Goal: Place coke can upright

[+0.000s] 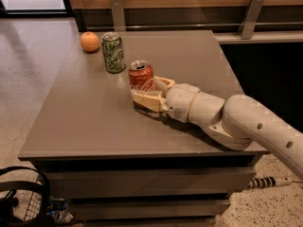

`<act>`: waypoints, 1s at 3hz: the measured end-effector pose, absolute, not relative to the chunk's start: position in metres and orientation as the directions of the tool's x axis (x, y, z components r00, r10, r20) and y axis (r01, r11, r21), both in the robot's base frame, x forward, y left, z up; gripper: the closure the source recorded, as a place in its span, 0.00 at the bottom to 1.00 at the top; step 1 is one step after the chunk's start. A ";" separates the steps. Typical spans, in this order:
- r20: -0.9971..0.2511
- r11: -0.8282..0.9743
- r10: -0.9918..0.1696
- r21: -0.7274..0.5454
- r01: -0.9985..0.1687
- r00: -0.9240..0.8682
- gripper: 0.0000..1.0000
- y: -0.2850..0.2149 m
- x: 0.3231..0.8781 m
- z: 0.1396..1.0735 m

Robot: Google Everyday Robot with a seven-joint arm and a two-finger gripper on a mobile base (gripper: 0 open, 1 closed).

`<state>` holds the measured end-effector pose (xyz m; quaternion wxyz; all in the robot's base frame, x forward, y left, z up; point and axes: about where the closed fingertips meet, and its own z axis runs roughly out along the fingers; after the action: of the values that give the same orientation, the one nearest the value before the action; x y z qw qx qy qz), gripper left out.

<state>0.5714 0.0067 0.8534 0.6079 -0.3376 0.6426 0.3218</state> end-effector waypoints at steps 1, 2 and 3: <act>-0.999 0.562 -0.043 0.003 -0.827 -0.032 0.36 0.009 0.571 0.854; -0.999 0.558 -0.043 0.002 -0.830 -0.031 0.05 0.011 0.570 0.855; -0.999 0.557 -0.043 0.001 -0.831 -0.030 0.00 0.012 0.570 0.855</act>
Offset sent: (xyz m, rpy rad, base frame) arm -0.0004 0.0019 0.0005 -0.0001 -0.0007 0.0032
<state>0.5701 0.0125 0.8550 0.6069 -0.3412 0.6403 0.3243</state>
